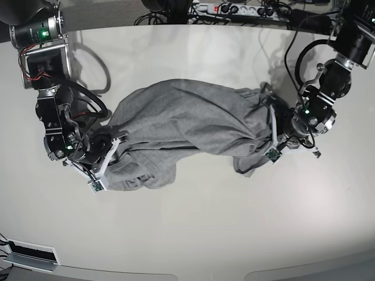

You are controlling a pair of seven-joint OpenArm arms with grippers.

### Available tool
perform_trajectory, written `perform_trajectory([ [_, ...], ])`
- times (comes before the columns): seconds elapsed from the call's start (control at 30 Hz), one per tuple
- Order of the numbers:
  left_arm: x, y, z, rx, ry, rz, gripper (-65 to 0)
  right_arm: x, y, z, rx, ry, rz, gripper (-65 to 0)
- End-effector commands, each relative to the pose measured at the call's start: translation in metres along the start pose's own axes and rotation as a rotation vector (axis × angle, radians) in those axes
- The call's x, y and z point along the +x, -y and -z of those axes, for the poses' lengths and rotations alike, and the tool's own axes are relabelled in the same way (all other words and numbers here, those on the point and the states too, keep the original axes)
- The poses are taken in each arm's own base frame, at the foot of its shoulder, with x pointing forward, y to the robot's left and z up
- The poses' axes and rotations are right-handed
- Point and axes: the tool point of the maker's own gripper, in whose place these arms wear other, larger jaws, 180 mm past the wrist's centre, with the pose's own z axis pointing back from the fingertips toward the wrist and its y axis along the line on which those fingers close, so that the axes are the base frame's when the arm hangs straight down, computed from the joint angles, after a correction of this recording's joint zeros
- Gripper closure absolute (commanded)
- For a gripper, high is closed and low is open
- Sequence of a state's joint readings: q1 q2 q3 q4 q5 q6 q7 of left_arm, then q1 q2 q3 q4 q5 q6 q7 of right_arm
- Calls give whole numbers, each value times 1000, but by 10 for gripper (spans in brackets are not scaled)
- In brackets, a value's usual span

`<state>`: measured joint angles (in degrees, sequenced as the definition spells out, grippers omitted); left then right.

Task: Layout the t-shirt on the table in an organized manner, then fold the t-shirt properly
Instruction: 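Grasp opposite ends of the shirt with both grippers and stretch it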

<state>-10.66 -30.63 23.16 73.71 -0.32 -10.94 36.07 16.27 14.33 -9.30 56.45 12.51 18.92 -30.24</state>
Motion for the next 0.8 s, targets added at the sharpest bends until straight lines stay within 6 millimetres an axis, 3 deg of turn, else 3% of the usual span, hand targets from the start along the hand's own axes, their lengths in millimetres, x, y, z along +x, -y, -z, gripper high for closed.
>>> perform_trajectory([
  [0.0,-8,-21,-4,48,-35,11,0,23,7,-5,-5,43,-16,0],
  [0.07,-20,-33,-8,78,-71,13,0,23,15,-9,-53,21,10,0],
  [0.23,-56,-85,-26,255,-186,2,0,16,55,-32,-292,-101,96,0],
  [0.33,-69,-112,-40,345,-223,12,0,9,65,-45,-355,-177,77,0],
  [0.43,-74,-131,-53,401,-233,15,0,2,64,-52,-367,-241,94,0],
  [0.57,-80,-142,-62,422,-253,32,0,4,60,-64,-371,-284,114,-16],
  [0.67,-80,-144,-64,418,-256,46,0,27,57,-74,-363,-218,71,-190],
  [0.77,-81,-141,-63,396,-261,65,0,57,28,-78,-205,-123,-65,-214],
])
